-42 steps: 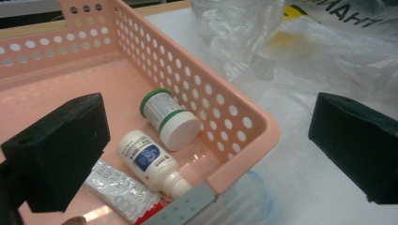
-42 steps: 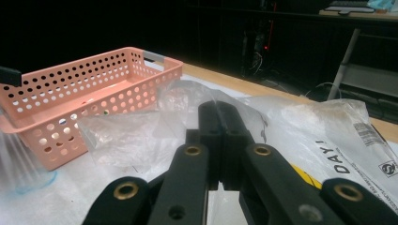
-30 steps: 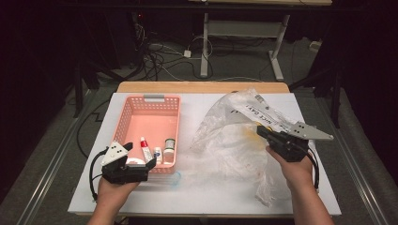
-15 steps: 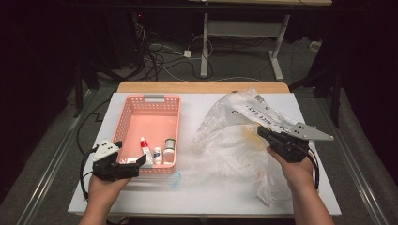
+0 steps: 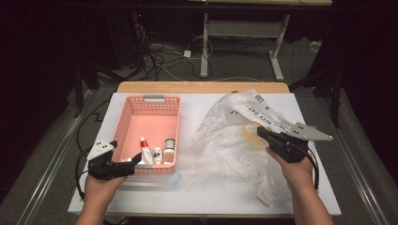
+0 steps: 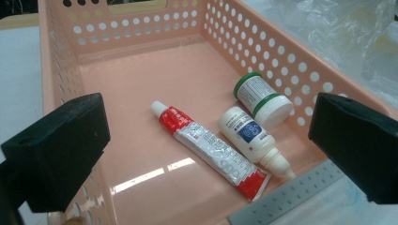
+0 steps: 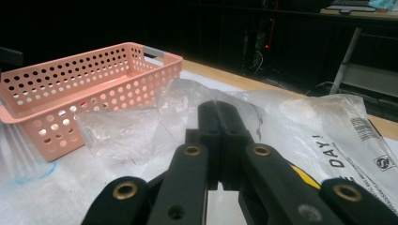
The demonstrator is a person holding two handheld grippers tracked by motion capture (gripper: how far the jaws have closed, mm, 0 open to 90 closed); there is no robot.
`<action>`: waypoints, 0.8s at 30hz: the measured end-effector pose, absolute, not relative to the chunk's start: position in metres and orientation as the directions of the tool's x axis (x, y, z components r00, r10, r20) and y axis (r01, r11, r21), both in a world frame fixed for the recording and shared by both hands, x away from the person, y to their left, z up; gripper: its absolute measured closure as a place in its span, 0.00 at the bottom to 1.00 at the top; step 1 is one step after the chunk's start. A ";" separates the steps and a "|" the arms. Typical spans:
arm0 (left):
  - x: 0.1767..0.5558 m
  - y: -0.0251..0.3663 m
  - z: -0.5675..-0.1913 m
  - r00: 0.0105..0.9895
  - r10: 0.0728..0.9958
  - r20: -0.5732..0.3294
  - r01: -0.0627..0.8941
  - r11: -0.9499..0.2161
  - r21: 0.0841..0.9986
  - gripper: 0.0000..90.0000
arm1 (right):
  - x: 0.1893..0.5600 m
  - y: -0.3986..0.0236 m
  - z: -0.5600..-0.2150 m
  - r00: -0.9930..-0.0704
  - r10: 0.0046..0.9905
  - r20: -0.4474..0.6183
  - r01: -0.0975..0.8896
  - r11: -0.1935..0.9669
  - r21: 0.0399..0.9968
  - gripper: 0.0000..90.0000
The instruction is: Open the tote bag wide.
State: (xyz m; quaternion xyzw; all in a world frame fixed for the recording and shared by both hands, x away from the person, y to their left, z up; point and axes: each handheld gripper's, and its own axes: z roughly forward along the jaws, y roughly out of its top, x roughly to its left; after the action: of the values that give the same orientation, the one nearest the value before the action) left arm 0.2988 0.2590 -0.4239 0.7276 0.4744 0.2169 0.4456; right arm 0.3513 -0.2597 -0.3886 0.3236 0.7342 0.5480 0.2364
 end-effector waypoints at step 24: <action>0.356 0.231 -0.397 0.482 0.860 -0.169 0.602 -0.185 0.777 0.00 | 0.350 -0.256 -0.388 -0.686 0.728 0.011 0.211 0.185 0.960 1.00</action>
State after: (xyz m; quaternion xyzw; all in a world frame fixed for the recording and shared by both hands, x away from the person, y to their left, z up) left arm 0.3563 0.2309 -0.3970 0.7539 0.4847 0.1549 0.4156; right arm 0.3501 -0.2564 -0.3877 0.3201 0.7334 0.5523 0.2339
